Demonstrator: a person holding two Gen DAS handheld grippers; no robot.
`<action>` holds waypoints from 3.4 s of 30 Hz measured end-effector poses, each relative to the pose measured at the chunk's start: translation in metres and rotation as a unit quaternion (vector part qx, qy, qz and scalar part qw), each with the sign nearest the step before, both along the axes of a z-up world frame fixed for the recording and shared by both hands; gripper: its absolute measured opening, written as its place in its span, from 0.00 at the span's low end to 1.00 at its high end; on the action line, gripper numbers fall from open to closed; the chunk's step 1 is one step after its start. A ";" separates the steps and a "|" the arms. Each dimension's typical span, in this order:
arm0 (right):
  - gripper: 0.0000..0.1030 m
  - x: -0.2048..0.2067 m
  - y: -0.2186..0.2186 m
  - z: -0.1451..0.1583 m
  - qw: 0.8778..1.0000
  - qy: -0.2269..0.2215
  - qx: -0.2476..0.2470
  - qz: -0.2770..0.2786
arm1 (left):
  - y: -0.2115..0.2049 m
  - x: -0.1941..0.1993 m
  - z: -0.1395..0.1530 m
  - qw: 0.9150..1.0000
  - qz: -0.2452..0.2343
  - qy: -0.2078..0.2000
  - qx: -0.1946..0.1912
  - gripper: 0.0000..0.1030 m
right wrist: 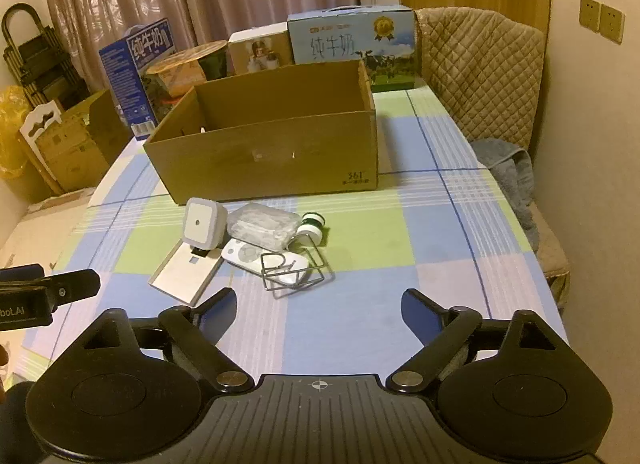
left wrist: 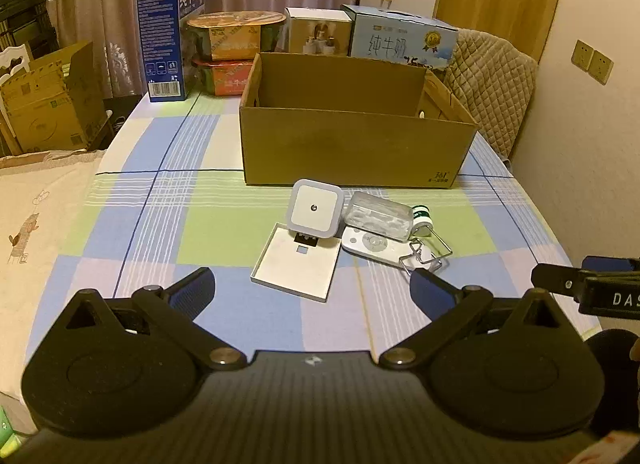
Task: Organize rigid objects
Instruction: 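Withdraw both tools from the box back over the remaining items on the table, then move the left tool to the white square plate while the right tool approaches the wire rack, then close the left tool on the white square plate while the right tool grasps the wire rack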
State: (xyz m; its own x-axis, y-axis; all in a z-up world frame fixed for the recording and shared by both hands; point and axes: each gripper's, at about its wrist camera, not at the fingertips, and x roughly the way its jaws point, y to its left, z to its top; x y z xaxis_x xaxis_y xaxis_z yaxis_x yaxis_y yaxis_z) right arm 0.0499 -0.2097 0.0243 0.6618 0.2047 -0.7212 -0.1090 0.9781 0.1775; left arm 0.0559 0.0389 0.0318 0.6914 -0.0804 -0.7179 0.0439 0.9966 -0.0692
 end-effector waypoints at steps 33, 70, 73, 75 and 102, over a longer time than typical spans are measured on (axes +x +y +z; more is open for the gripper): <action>0.89 0.005 -0.005 -0.005 1.000 0.005 0.009 -0.012 | 0.009 0.006 -0.010 1.000 -0.002 0.006 0.018 0.99; 0.90 0.106 0.014 -0.100 0.993 0.039 0.050 0.097 | 0.009 0.117 -0.107 0.993 -0.070 0.087 0.027 0.99; 0.90 0.116 0.015 -0.107 0.991 0.034 0.053 0.114 | 0.008 0.124 -0.113 0.992 -0.079 0.091 0.026 0.99; 0.90 0.121 0.016 -0.111 0.990 0.034 0.057 0.123 | 0.007 0.127 -0.116 0.992 -0.084 0.094 0.029 0.99; 0.63 0.126 0.030 -0.118 0.989 0.029 0.041 0.136 | 0.010 0.150 -0.143 0.984 -0.144 0.100 0.035 0.93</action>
State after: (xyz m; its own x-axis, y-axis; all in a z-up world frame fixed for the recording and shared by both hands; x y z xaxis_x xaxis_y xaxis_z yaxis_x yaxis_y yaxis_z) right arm 0.1756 -0.1799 -0.0933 0.5323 0.4284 -0.7302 -0.3533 0.8962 0.2682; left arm 0.2055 0.0486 -0.1112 0.4914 -0.1973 -0.8483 0.3174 0.9476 -0.0365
